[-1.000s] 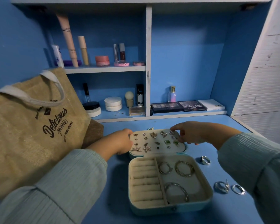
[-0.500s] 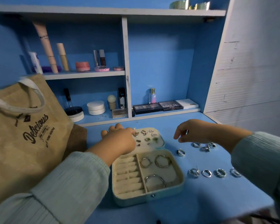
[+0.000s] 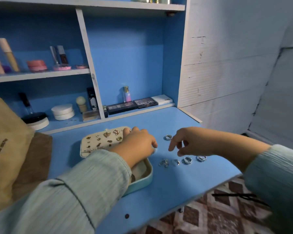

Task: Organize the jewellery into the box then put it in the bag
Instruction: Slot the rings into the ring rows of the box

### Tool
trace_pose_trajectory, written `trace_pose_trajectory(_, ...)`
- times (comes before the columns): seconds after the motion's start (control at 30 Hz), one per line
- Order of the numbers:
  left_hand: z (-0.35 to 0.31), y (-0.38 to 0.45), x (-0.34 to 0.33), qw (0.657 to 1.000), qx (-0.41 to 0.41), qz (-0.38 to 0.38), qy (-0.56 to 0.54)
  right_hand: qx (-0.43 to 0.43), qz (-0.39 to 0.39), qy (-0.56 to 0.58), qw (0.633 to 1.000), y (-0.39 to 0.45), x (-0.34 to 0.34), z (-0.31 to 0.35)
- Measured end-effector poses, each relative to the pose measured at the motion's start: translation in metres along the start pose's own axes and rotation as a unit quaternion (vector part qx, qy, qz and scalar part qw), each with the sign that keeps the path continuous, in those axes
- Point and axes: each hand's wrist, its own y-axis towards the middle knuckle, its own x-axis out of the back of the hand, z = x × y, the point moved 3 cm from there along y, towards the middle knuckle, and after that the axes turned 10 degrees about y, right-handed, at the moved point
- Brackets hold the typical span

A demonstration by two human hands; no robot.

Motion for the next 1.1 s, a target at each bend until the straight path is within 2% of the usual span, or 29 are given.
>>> trace_pose_trajectory(0.13, -0.005, 0.006, -0.003, 0.999, 0.014, 0.012, 0.034, 0.048, -0.008, 0.011, 0.999, -0.004, -0.020, -0.003)
trace_pose_trajectory(0.27, -0.005, 0.012, -0.006, 0.999, 0.027, -0.007, 0.026, 0.083, -0.028, -0.006, 0.996, 0.001, -0.036, 0.000)
trace_pose_trajectory(0.33, -0.004, 0.015, -0.007, 0.999, 0.027, -0.020, 0.009, 0.083, -0.039, -0.013, 0.996, 0.004, -0.038, 0.002)
trace_pose_trajectory(0.5, -0.004, 0.023, -0.010, 0.998, 0.033, 0.023, 0.043, 0.069, -0.042, -0.001, 0.997, 0.009, -0.040, 0.002)
trace_pose_trajectory(0.6, -0.001, 0.025, -0.009, 0.998, 0.034, 0.019, 0.046, 0.059, -0.043, 0.013, 0.997, 0.010, -0.038, 0.002)
trace_pose_trajectory(0.73, 0.017, 0.011, 0.003, 0.998, 0.045, -0.030, -0.032, 0.056, -0.082, 0.053, 0.994, 0.012, -0.027, 0.006)
trace_pose_trajectory(0.9, 0.061, -0.027, 0.015, 0.979, 0.080, -0.102, -0.156, 0.069, -0.132, 0.110, 0.983, 0.027, -0.021, 0.032)
trace_pose_trajectory(1.0, 0.089, -0.052, 0.006, 0.956, 0.106, -0.125, -0.242, 0.082, -0.139, 0.146, 0.976, 0.038, -0.027, 0.055)
trace_pose_trajectory(1.1, 0.112, -0.070, -0.010, 0.949, 0.123, -0.133, -0.260, 0.093, -0.131, 0.187, 0.969, 0.049, -0.037, 0.077)
